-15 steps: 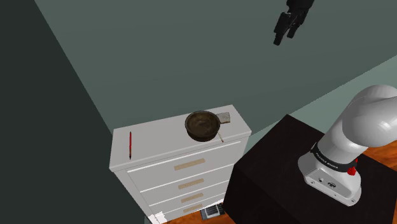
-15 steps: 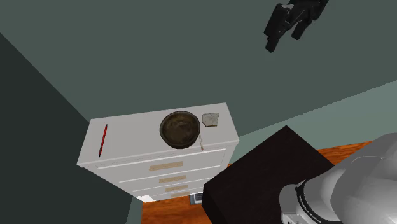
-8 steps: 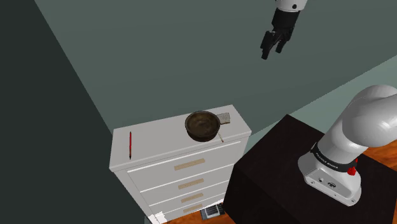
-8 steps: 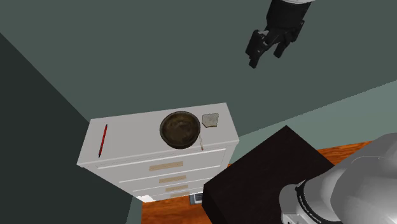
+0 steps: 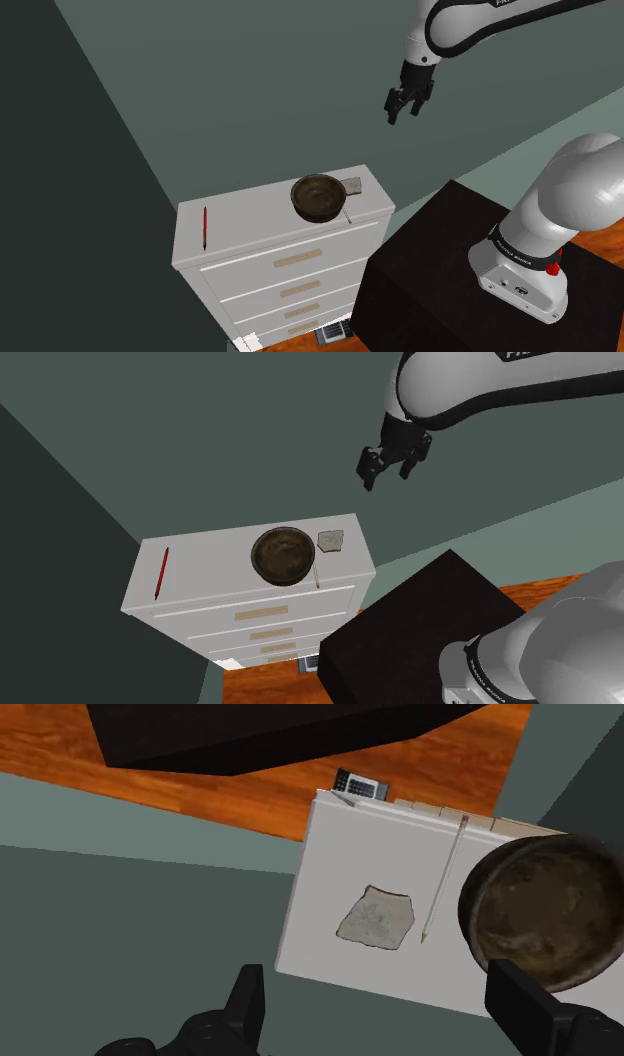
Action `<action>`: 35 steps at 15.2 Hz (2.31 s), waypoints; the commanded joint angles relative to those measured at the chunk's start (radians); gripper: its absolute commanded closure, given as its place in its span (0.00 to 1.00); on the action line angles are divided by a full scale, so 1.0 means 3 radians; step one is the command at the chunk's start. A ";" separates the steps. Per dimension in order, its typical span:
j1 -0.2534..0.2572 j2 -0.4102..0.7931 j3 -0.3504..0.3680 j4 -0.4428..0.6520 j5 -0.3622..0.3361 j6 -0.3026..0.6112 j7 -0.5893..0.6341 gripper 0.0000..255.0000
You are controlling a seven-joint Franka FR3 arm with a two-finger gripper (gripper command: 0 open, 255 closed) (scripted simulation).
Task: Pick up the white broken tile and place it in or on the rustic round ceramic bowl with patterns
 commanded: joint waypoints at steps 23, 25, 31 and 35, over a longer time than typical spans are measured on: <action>0.0104 0.2977 0.0210 0.0534 0.0967 0.2073 0.0294 0.00; 0.0098 0.3069 0.0229 0.0547 0.0991 0.2152 0.0276 0.00; 0.0080 0.3333 0.0285 0.0600 0.1054 0.2365 0.0227 0.00; 0.0080 0.3333 0.0284 0.0600 0.1054 0.2365 0.0227 0.00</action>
